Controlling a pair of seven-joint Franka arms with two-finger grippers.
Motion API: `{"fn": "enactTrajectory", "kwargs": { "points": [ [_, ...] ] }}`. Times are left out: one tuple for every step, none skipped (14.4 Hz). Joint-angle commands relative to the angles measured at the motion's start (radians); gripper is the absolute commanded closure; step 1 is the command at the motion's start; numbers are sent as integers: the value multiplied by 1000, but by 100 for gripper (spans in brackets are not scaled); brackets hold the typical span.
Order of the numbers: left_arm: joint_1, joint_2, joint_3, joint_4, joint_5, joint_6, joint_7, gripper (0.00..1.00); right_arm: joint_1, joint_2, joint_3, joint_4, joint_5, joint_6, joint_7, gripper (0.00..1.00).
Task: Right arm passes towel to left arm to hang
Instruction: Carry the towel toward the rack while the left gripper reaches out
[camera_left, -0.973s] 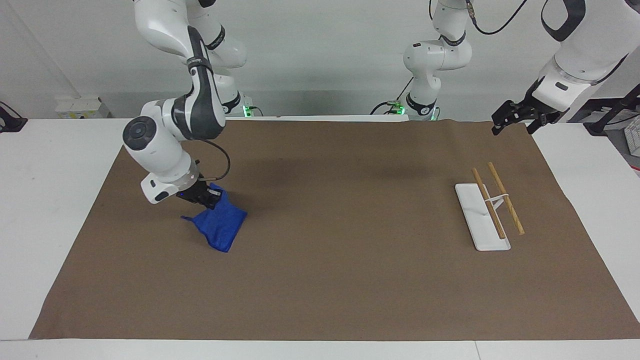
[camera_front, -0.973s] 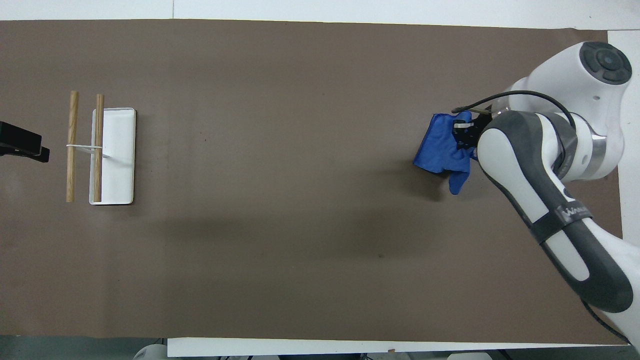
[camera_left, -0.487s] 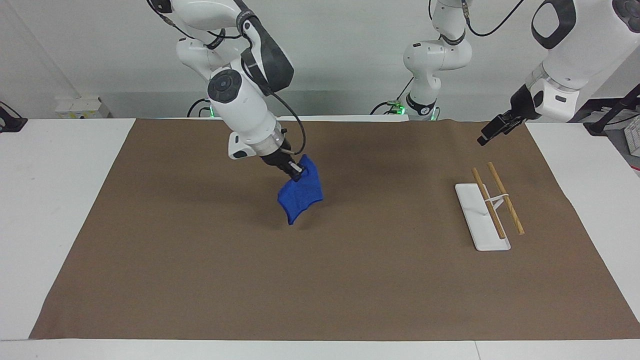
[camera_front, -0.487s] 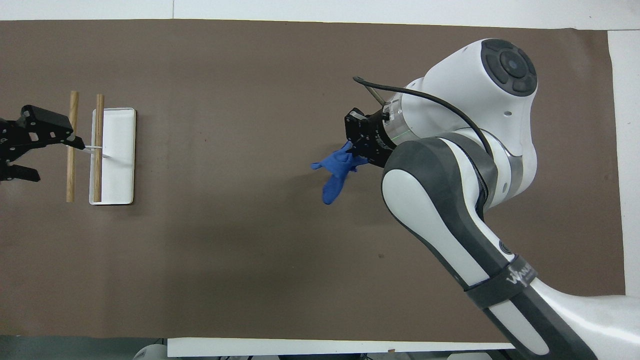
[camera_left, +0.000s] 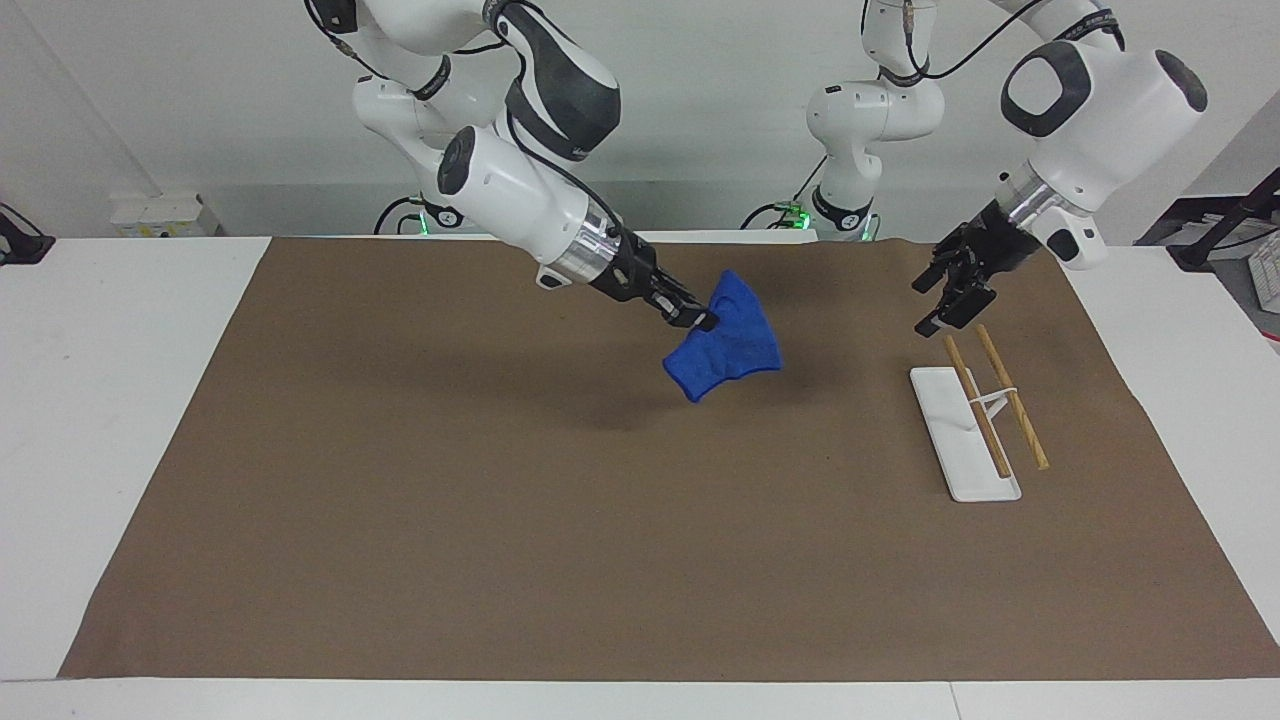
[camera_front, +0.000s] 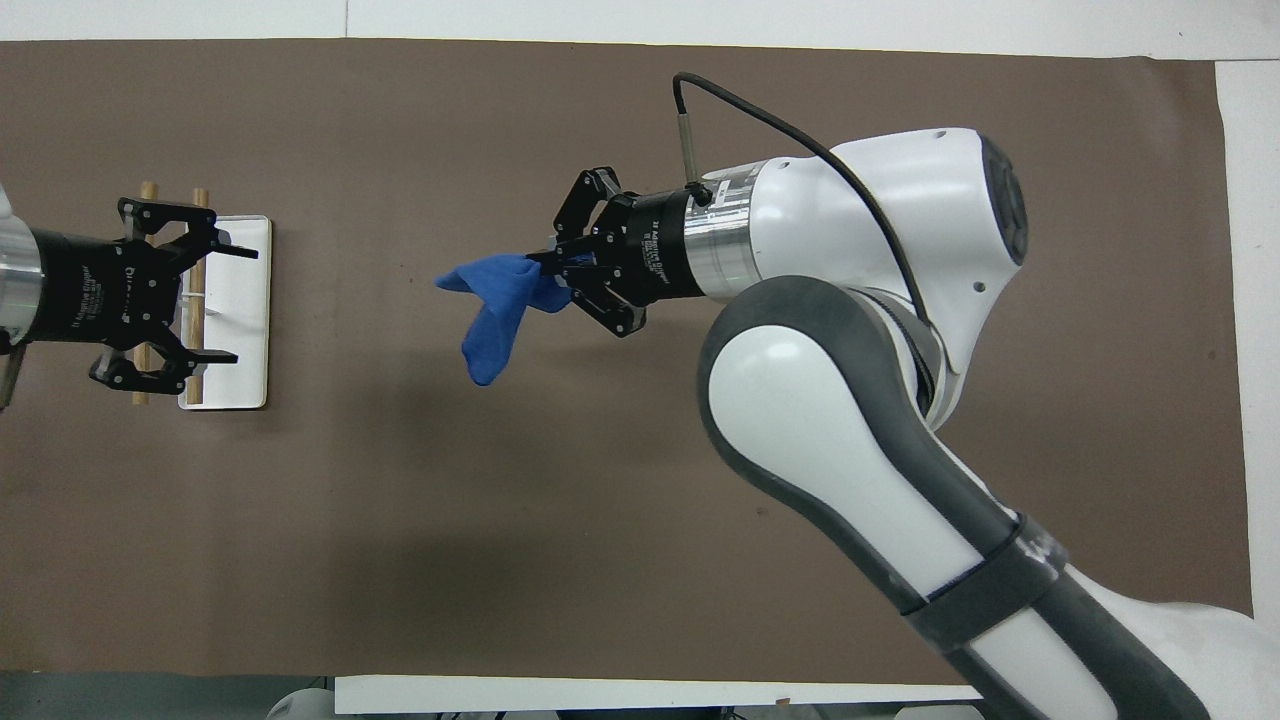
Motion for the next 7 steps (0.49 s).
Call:
{"fn": "enactTrajectory", "kwargs": {
  "points": [
    [-63, -29, 7, -58, -20, 83, -120, 0, 37, 66, 89, 52, 23, 196, 116, 100],
    [-70, -24, 7, -58, -20, 92, -152, 0, 49, 82, 113, 53, 20, 270, 136, 100],
    [-72, -16, 7, -57, -27, 110, -169, 0, 62, 96, 138, 53, 18, 333, 136, 100],
    [-72, -13, 7, -57, -41, 127, -174, 0, 65, 104, 150, 53, 18, 361, 136, 100],
    [-70, -10, 7, -54, -59, 144, -172, 0, 66, 106, 155, 53, 18, 363, 136, 100],
    [-69, -6, 7, -54, -72, 164, -174, 0, 66, 106, 155, 53, 18, 363, 136, 100],
    [-60, 1, 7, -46, -75, 166, -176, 0, 66, 106, 158, 53, 18, 363, 138, 100]
  ]
}}
